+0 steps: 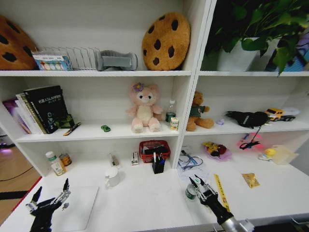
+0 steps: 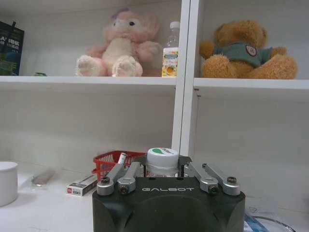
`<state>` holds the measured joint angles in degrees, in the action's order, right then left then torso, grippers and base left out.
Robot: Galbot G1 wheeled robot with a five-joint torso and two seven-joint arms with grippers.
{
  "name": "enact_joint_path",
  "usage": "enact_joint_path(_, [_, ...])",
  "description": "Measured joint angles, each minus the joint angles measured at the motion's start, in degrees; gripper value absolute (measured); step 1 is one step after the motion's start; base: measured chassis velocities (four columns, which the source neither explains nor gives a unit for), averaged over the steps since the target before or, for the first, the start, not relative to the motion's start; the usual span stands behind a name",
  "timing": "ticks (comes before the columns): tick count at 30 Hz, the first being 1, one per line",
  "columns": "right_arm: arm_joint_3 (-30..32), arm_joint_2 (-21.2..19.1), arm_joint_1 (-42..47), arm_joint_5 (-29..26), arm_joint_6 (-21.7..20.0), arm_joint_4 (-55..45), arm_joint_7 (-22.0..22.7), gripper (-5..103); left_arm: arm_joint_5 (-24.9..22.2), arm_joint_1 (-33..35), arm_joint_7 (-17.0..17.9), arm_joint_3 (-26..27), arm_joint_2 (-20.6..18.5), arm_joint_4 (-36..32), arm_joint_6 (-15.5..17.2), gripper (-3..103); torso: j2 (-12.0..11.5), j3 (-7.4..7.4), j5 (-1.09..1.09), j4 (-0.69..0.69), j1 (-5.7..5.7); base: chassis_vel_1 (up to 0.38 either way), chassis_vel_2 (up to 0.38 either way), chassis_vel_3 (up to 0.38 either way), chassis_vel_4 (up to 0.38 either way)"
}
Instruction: Organize the objects on the table.
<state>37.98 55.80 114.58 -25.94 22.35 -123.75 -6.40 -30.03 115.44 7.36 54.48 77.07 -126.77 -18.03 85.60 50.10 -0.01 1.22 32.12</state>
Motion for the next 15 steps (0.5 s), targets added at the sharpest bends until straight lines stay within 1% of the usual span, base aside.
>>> enact_joint_path(1, [0.00,0.00,0.00,0.00,0.00,0.00,0.00,30,0.00,0.00,0.00,0.00,0.00,0.00,0.00,100,0.00,0.00,0.00,0.00,0.00,0.000,0.000,0.000,0.000])
enact_joint_path(3, [1.67,1.38,4.90,1.87,2.11,-2.94,0.12,30,-0.23,-0.13,-0.06,0.21,0.58,0.57,-0.50,100,0.00,0.00,0.01,0.01,0.00,0.000,0.000,0.000,0.000])
enact_joint_path(4, [1.67,1.38,4.90,1.87,2.11,-2.94,0.12,30,-0.23,-0.13,-0.06,0.21,0.58,0.57,-0.50,100,0.00,0.00,0.01,0.01,0.00,0.000,0.000,0.000,0.000])
enact_joint_path(5, [2.56,2.43,7.67,3.19,3.63,-4.39,0.12,30,-0.47,-0.29,-0.11,0.23,1.14,0.98,-0.76,100,0.00,0.00,0.00,0.02,0.00,0.000,0.000,0.000,0.000])
enact_joint_path(6, [2.56,2.43,7.67,3.19,3.63,-4.39,0.12,30,-0.47,-0.29,-0.11,0.23,1.14,0.98,-0.76,100,0.00,0.00,0.00,0.02,0.00,0.000,0.000,0.000,0.000])
enact_joint_path(9, [4.64,4.93,13.94,5.83,7.38,-7.00,0.07,30,-0.95,-0.60,-0.15,0.44,1.94,2.32,-1.61,100,0.00,0.00,-0.01,-0.01,-0.01,0.000,0.000,0.000,0.000])
enact_joint_path(10, [4.64,4.93,13.94,5.83,7.38,-7.00,0.07,30,-0.95,-0.60,-0.15,0.44,1.94,2.32,-1.61,100,0.00,0.00,-0.01,-0.01,-0.01,0.000,0.000,0.000,0.000])
enact_joint_path(11, [4.83,6.53,16.27,6.56,8.61,-7.63,-0.06,30,-1.46,-1.35,-0.11,0.84,2.34,3.01,-1.63,100,0.00,0.00,0.00,-0.02,0.00,0.000,0.000,0.000,0.000])
enact_joint_path(12, [4.83,6.53,16.27,6.56,8.61,-7.63,-0.06,30,-1.46,-1.35,-0.11,0.84,2.34,3.01,-1.63,100,0.00,0.00,0.00,-0.02,0.00,0.000,0.000,0.000,0.000])
enact_joint_path(13, [4.77,9.26,19.28,8.04,10.62,-8.04,-0.50,30,-2.49,-2.26,-0.02,1.46,2.82,3.73,-1.55,100,0.00,-0.01,0.00,0.04,0.00,0.000,0.000,0.000,0.000])
enact_joint_path(14, [4.57,11.06,21.25,9.55,12.02,-8.10,-0.84,30,-3.38,-2.66,0.00,1.91,3.07,4.15,-1.49,100,0.00,-0.01,-0.02,0.04,0.00,0.000,0.000,0.000,0.000])
enact_joint_path(15, [4.57,11.06,21.25,9.55,12.02,-8.10,-0.84,30,-3.38,-2.66,0.00,1.91,3.07,4.15,-1.49,100,0.00,-0.01,-0.02,0.04,0.00,0.000,0.000,0.000,0.000])
